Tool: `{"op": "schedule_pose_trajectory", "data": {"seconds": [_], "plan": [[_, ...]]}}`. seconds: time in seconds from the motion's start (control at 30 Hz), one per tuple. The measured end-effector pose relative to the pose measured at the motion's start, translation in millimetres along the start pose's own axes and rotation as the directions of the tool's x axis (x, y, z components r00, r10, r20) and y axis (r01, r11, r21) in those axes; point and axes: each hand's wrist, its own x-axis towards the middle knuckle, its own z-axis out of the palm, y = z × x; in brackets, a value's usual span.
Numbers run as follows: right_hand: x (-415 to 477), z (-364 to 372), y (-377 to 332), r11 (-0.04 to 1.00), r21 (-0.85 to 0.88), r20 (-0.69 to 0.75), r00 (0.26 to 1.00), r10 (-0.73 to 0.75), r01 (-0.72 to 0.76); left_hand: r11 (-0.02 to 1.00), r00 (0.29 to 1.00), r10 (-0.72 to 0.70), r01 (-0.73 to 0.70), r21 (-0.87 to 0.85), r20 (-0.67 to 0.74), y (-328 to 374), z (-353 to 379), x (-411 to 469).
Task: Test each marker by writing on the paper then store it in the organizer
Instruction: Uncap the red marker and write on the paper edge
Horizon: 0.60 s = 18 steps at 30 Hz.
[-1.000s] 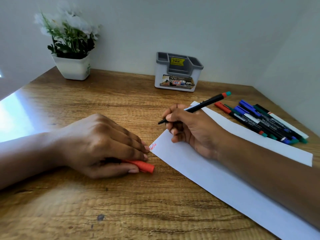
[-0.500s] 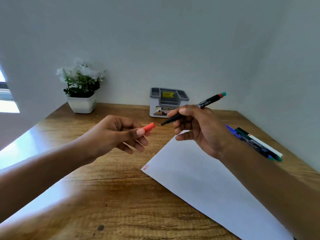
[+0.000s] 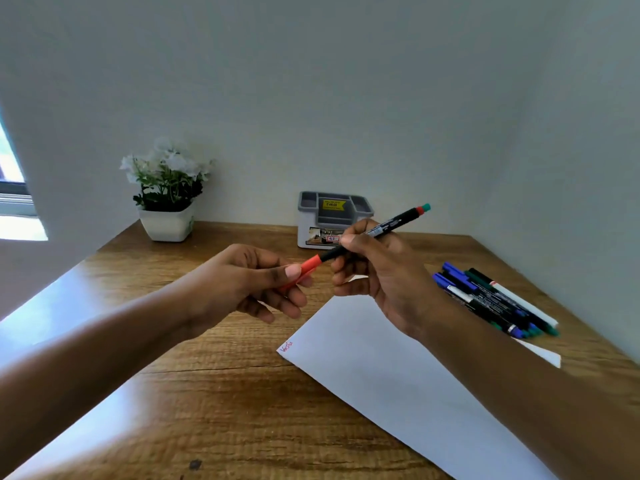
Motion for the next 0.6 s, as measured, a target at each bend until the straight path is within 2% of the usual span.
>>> {"op": "schedule_pose_trajectory", "data": {"seconds": [0.13, 0.4, 0.53, 0.6], "plan": [[-2.0, 5.8, 6.8, 0.989, -0.142, 0.061, 0.998, -0.025, 0.034, 1.000, 0.999, 0.007, -0.006, -0.023, 0.031, 0.8, 1.0, -1.0], [-0.1, 9.2, 19.0, 0.997, -0.060, 0.029, 0.999, 0.042, -0.040, 0.992, 0.999, -0.038, 0.039, -0.123, 0.007, -8.9, 3.7, 3.3], [1.8, 4.1, 10.4, 0.992, -0.117, 0.022, 0.999, -0.037, 0.039, 0.998, 0.998, 0.017, -0.022, -0.066, -0.062, -9.2, 5.9, 9.9], [9.4, -4.1, 3.0, 0.991, -0.114, -0.077, 0.994, -0.080, 0.071, 0.998, 0.989, 0.055, -0.056, 0.003, -0.137, -11.8, 4.7, 19.9]]}}
